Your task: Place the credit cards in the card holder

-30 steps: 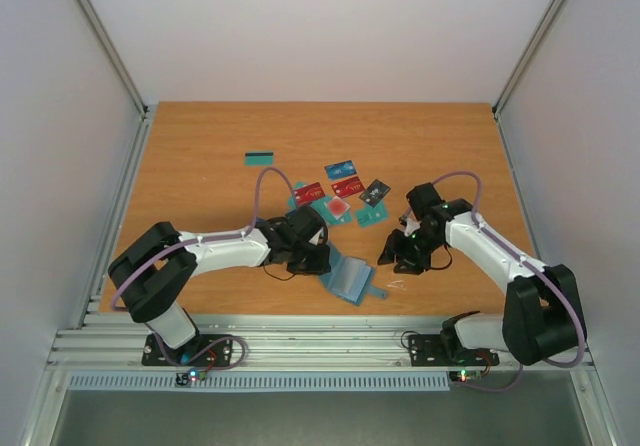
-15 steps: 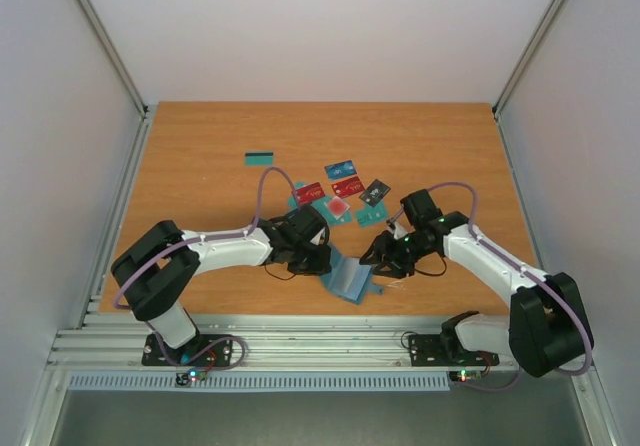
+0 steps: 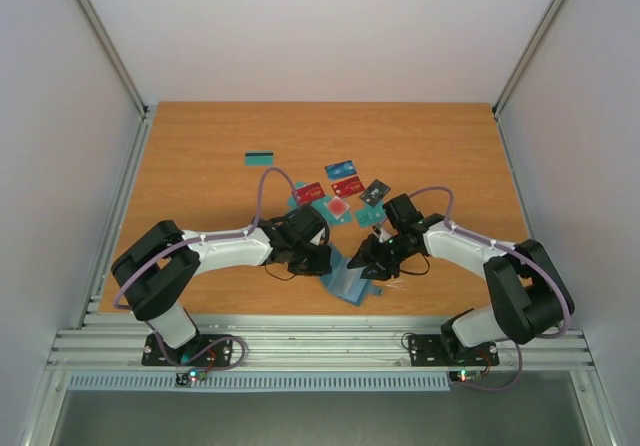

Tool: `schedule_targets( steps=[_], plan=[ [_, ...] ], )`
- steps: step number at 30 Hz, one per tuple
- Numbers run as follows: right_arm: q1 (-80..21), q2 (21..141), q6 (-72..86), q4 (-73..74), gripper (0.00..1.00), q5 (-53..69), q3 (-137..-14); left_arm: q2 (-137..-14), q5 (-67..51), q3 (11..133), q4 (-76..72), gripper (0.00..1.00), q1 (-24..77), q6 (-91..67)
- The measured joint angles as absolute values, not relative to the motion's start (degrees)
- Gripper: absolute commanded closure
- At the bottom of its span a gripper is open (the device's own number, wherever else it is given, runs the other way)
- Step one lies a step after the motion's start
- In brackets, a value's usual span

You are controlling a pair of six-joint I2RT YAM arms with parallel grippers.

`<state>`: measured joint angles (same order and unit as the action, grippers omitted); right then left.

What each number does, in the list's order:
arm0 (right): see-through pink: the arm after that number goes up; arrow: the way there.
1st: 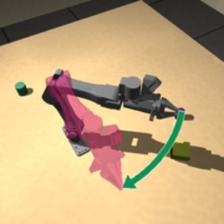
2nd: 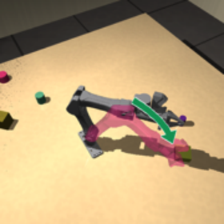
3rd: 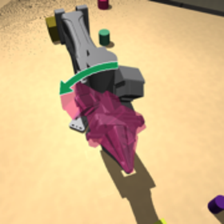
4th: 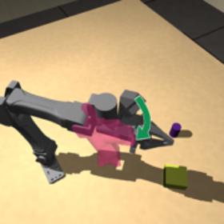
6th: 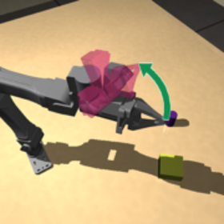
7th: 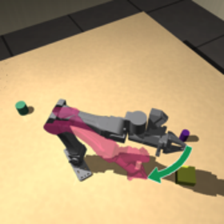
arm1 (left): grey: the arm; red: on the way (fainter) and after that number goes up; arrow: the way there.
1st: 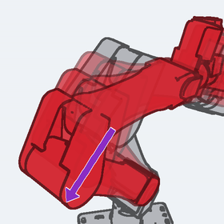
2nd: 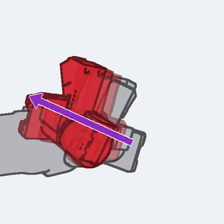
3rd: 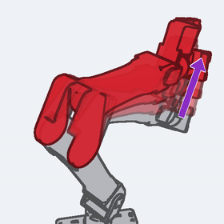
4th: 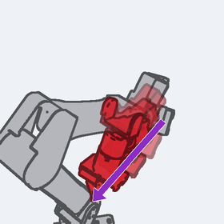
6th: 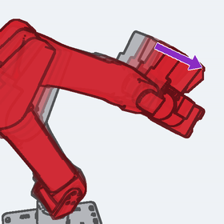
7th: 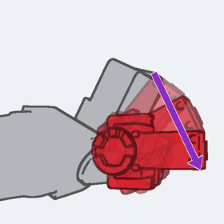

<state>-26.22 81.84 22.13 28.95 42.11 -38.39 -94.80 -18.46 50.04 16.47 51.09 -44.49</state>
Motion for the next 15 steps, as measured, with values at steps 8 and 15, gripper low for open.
schedule_targets(
  steps=[8, 15],
  plan=[
    [-27.51, 84.03, 22.50, 26.87, 0.57, 42.85, -38.59, -94.80, -19.09, 50.04, 16.32, 1.00, 51.09, -44.49],
    [-29.65, 85.58, 22.57, 25.87, 0.57, 43.81, -41.41, -94.80, -19.73, 50.02, 15.88, 1.00, 51.09, -44.47]
  ],
)
